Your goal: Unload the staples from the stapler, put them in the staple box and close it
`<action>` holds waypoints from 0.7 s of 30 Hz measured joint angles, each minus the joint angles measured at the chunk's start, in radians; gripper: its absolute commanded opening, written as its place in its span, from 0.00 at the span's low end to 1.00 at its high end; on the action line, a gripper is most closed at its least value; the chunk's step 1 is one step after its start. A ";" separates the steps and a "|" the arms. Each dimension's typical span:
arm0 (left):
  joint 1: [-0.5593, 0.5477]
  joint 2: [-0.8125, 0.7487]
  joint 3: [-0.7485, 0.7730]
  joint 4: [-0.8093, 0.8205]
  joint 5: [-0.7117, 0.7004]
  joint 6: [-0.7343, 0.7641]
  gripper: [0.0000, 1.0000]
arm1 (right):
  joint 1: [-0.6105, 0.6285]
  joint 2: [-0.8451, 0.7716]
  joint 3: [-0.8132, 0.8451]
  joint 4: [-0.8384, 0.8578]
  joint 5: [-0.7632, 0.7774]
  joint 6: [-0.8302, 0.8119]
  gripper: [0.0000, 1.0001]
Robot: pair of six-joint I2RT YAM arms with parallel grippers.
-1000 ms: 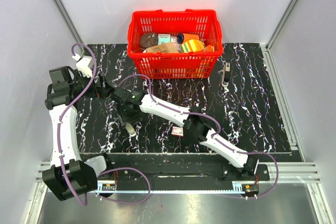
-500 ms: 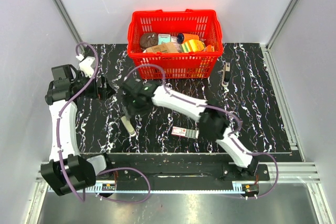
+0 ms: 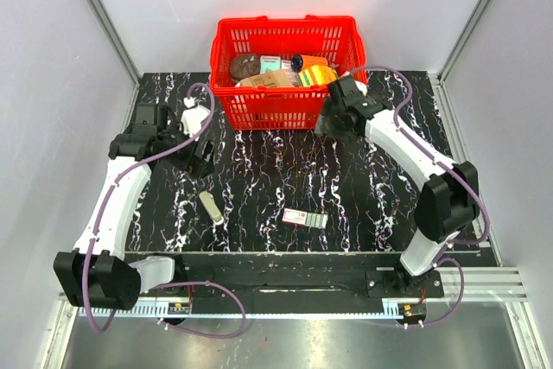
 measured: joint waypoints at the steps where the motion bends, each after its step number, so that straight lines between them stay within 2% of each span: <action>1: -0.014 -0.005 -0.017 0.002 -0.008 -0.002 0.99 | -0.029 0.001 -0.031 0.000 0.003 -0.002 0.74; 4: -0.024 -0.011 -0.035 0.016 -0.020 -0.029 0.99 | -0.142 0.015 -0.111 0.000 0.010 -0.012 0.75; 9: -0.024 -0.021 -0.036 0.085 -0.025 -0.085 0.99 | -0.296 0.061 -0.121 0.034 0.071 -0.050 0.77; 21: -0.035 0.062 -0.004 0.111 -0.084 -0.159 0.99 | -0.349 0.306 0.016 0.090 0.150 -0.176 0.74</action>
